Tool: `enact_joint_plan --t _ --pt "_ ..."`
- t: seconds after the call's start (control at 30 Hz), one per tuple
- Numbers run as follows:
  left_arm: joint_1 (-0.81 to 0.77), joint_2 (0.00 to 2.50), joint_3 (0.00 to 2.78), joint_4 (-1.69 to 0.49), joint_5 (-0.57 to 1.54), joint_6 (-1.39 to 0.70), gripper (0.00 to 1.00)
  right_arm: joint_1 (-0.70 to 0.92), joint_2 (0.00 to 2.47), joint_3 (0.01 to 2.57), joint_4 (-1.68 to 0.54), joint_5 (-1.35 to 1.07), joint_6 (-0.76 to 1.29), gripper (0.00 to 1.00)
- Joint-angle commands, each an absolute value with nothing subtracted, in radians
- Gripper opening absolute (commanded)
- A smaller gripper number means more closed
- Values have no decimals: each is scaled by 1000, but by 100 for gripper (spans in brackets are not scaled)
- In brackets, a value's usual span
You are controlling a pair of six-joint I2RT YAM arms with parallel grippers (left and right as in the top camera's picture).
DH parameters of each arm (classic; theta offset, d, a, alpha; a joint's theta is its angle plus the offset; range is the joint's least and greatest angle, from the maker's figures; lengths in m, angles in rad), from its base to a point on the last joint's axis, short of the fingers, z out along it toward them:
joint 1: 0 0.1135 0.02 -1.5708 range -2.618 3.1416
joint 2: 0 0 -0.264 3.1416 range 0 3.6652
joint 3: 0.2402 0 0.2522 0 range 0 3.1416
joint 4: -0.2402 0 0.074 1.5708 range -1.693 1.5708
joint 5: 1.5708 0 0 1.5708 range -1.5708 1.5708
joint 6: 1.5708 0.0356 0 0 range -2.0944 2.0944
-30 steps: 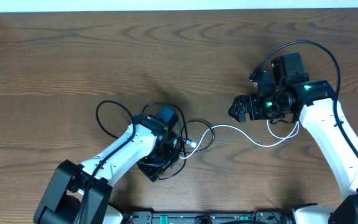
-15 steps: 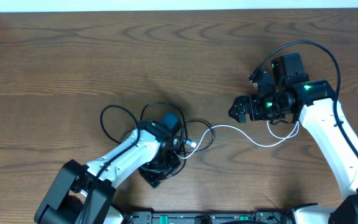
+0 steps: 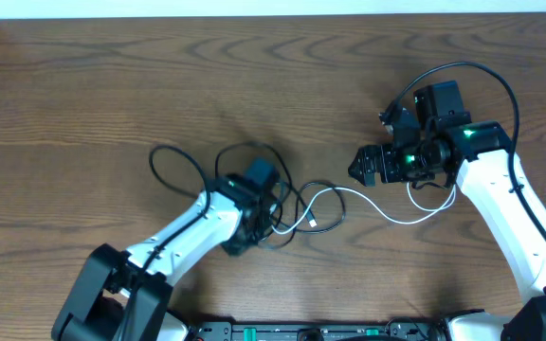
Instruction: Untangle cables
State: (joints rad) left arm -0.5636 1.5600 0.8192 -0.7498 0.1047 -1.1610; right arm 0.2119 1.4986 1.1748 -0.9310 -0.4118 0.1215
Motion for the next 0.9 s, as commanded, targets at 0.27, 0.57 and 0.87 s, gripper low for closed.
enact_joint_plan --t 0.27,0.57,0.87 --pt "-522 1393 1129 -806 76 -655 6 240 1539 1169 -847 -418 118 99" --pt "-522 1175 1179 -766 105 -671 8 353 1607 1169 -829 -421 87 99" --pt "-522 1067 1179 -632 104 -671 7 470 1685 1169 -778 -422 88 99"
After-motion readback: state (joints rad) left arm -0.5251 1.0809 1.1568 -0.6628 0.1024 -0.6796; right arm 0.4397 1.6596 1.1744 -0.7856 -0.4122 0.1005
